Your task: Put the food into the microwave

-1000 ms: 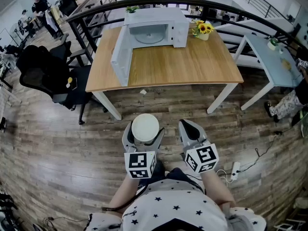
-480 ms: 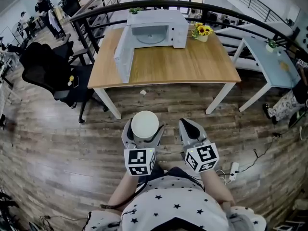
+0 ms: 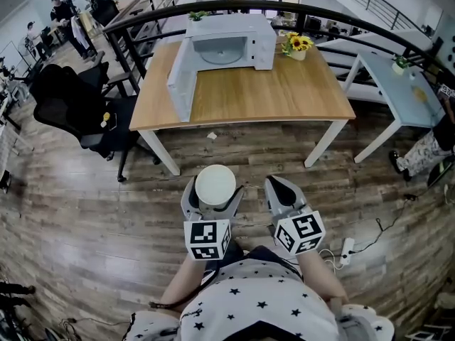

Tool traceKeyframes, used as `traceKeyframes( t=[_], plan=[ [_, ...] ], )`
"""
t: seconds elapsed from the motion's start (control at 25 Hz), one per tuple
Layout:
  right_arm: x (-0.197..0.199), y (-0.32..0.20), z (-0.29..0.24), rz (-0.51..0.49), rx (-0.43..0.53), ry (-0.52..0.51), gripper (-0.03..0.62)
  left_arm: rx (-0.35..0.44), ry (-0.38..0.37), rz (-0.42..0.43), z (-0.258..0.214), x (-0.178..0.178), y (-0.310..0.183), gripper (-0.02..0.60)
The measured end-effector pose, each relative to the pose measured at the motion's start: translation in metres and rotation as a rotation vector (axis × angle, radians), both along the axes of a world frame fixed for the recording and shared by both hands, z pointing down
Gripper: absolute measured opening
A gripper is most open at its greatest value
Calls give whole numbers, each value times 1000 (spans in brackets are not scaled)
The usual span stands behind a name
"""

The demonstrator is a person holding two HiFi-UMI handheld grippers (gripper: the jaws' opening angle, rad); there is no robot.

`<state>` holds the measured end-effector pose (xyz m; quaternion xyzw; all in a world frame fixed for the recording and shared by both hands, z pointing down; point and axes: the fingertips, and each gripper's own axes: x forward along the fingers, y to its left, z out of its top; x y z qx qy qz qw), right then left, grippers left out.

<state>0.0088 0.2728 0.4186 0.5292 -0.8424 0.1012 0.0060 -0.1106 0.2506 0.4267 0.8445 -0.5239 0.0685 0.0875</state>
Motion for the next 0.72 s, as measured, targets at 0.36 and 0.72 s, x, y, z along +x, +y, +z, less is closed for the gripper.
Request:
traceKeyframes(
  t=[0.36, 0.72],
  plan=[
    [8, 4, 4, -17, -4, -1, 6, -9, 5, -13, 5, 7, 4, 489],
    [18, -6, 4, -13, -1, 5, 6, -11, 11, 0, 4, 18, -6, 489]
  ],
)
